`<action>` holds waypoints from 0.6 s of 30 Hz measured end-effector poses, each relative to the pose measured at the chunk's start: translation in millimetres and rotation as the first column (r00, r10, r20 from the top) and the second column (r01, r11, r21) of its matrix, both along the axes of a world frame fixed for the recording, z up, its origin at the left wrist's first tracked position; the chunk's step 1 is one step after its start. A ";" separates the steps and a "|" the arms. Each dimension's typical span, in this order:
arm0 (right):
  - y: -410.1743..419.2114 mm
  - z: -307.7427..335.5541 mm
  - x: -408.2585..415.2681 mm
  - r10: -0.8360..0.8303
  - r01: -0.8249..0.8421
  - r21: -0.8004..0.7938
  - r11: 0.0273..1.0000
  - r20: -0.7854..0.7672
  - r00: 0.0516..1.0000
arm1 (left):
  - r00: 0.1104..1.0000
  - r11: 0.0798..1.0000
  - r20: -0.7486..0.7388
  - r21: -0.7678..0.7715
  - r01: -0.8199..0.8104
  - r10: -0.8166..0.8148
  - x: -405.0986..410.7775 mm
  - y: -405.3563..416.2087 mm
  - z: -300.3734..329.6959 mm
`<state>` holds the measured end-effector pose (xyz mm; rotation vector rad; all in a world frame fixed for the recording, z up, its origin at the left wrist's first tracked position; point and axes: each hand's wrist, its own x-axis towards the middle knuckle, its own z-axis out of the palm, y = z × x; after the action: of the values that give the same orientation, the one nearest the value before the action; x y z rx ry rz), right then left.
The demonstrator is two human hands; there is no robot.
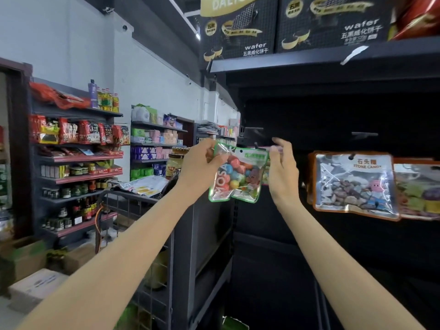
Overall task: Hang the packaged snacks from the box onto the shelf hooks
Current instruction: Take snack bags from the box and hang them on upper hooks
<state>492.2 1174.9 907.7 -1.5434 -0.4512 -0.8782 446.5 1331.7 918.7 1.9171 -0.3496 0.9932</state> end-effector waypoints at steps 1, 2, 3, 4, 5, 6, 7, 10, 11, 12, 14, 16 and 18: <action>-0.5 0.1 -8.9 0.071 -0.071 -0.023 0.997 0.012 0.997 | 0.999 0.997 -0.006 -0.058 0.042 -0.042 1.6 -4.6 0.6; -1.4 0.6 -14.1 0.115 -0.113 -0.041 0.993 0.031 0.993 | 0.998 0.991 -0.004 -0.114 0.067 -0.068 3.2 -9.6 1.9; -2.9 1.4 -16.9 0.120 -0.118 -0.056 0.992 0.048 0.992 | 0.996 0.983 0.006 -0.163 0.090 -0.090 5.8 -14.5 3.2; -4.4 2.4 -17.7 0.103 -0.099 -0.067 0.993 0.064 0.993 | 0.994 0.975 0.017 -0.194 0.106 -0.104 7.4 -18.9 5.0; -6.0 3.1 -17.0 0.068 -0.062 -0.080 0.995 0.076 0.995 | 0.992 0.970 0.031 -0.210 0.123 -0.119 8.4 -23.3 6.6; -7.0 4.5 -17.0 0.028 -0.021 -0.094 0.995 0.081 0.996 | 0.991 0.970 0.042 -0.205 0.133 -0.127 9.1 -27.0 7.9; -8.2 5.7 -16.6 -0.018 0.027 -0.111 0.994 0.078 0.997 | 0.990 0.972 0.055 -0.189 0.140 -0.131 10.9 -29.7 8.8; -8.7 9.2 -16.5 -0.126 0.133 -0.147 0.980 0.052 0.991 | 0.997 0.993 0.043 -0.096 0.074 -0.071 15.2 -35.3 11.9; -7.6 9.9 -16.3 -0.138 0.144 -0.143 0.979 0.051 0.989 | 0.998 0.995 0.041 -0.082 0.054 -0.050 17.3 -36.3 12.9; -6.5 10.3 -16.4 -0.143 0.149 -0.136 0.979 0.051 0.988 | 0.999 0.996 0.038 -0.081 0.040 -0.037 19.7 -36.8 13.3; -5.2 9.4 -14.8 -0.157 0.163 -0.132 0.978 0.053 0.986 | 0.999 0.997 0.036 -0.070 0.016 -0.014 22.5 -37.1 12.8; -4.9 7.8 -13.8 -0.172 0.179 -0.145 0.973 0.059 0.983 | 0.999 0.998 0.032 -0.061 0.004 -0.002 24.1 -36.8 10.5; -3.9 6.4 -13.8 -0.187 0.197 -0.170 0.966 0.071 0.980 | 0.999 0.997 0.037 -0.073 0.015 -0.012 24.6 -36.0 7.9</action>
<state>478.4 1171.0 914.1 -1.7507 -0.4323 -1.0551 471.1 1295.6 926.6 1.8304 -0.3418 1.0197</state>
